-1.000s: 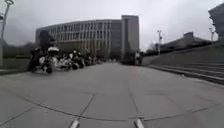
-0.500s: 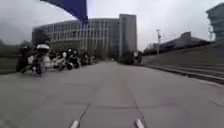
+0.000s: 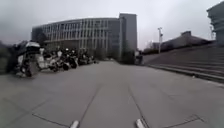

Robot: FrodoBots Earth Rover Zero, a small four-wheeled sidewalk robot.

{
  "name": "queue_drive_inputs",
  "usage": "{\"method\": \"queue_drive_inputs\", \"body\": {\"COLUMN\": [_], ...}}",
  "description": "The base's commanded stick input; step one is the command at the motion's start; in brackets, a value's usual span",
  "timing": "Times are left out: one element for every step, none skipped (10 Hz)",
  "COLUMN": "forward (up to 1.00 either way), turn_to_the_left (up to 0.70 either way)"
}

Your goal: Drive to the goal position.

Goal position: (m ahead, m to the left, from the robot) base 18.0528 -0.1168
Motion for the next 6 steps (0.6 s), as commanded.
{"method": "queue_drive_inputs", "body": {"forward": [1.0, 1.0, 1.0, 1.0, 1.0, 1.0], "turn_to_the_left": [0.06, 0.06, 0.06, -0.05, -0.34, -0.34]}}
